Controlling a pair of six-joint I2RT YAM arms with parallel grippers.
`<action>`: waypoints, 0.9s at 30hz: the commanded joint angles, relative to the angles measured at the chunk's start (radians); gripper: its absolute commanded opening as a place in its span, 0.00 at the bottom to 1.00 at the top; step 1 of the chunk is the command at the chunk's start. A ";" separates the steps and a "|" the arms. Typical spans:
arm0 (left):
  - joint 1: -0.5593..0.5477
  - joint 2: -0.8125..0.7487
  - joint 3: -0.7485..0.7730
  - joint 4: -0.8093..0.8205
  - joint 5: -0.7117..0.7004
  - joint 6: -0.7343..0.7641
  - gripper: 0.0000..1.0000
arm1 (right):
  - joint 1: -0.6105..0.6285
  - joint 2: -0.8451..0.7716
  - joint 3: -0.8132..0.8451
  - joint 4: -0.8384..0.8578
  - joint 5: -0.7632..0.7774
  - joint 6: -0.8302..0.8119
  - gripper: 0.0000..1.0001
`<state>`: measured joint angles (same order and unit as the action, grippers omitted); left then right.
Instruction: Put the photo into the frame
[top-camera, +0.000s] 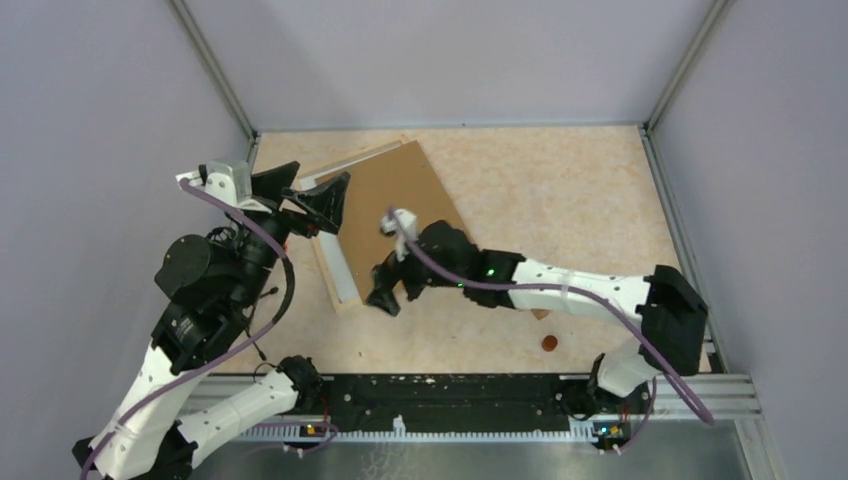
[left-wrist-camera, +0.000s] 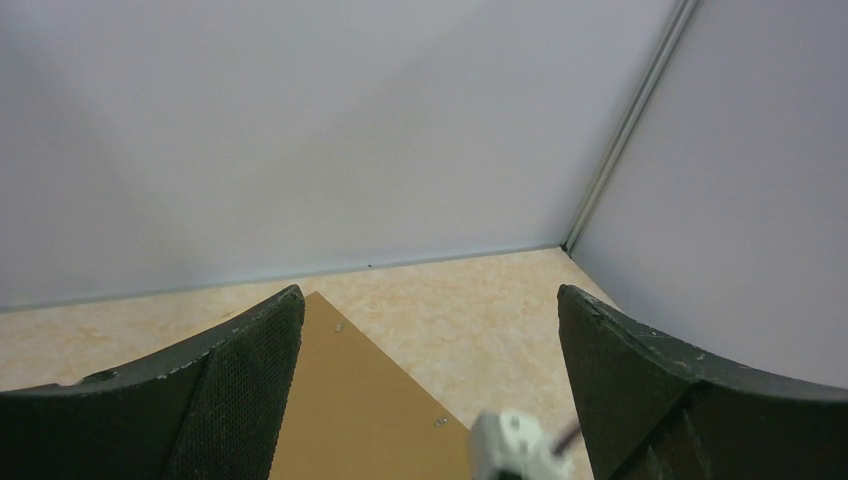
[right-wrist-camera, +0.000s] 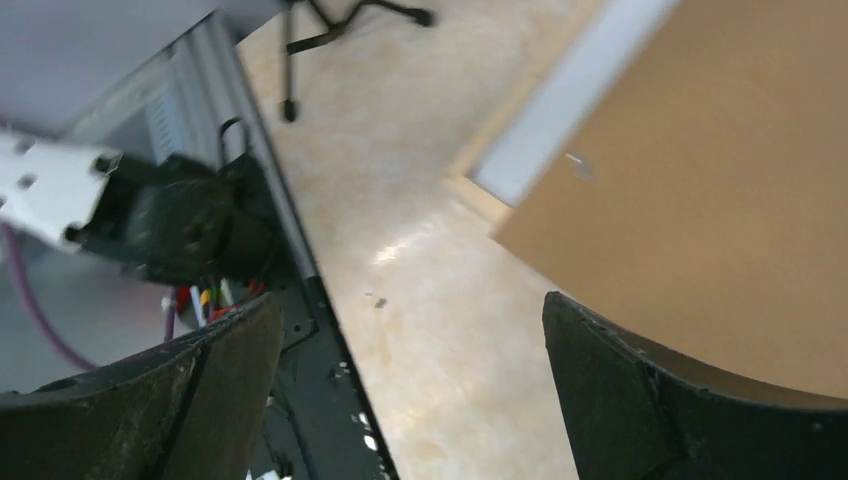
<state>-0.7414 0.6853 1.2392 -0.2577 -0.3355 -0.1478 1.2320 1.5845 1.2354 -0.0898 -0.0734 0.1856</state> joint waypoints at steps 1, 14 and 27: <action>-0.002 0.026 -0.004 0.073 0.013 -0.006 0.99 | -0.268 -0.102 -0.230 0.203 -0.212 0.398 0.99; -0.002 0.146 -0.125 0.167 0.119 -0.053 0.99 | -0.897 0.052 -0.502 0.505 -0.526 0.707 0.70; 0.005 0.227 -0.233 0.250 0.162 -0.043 0.99 | -0.936 0.304 -0.450 0.677 -0.639 0.759 0.48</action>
<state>-0.7414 0.9100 1.0176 -0.0952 -0.1963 -0.1921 0.3080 1.8488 0.7441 0.4885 -0.6693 0.9230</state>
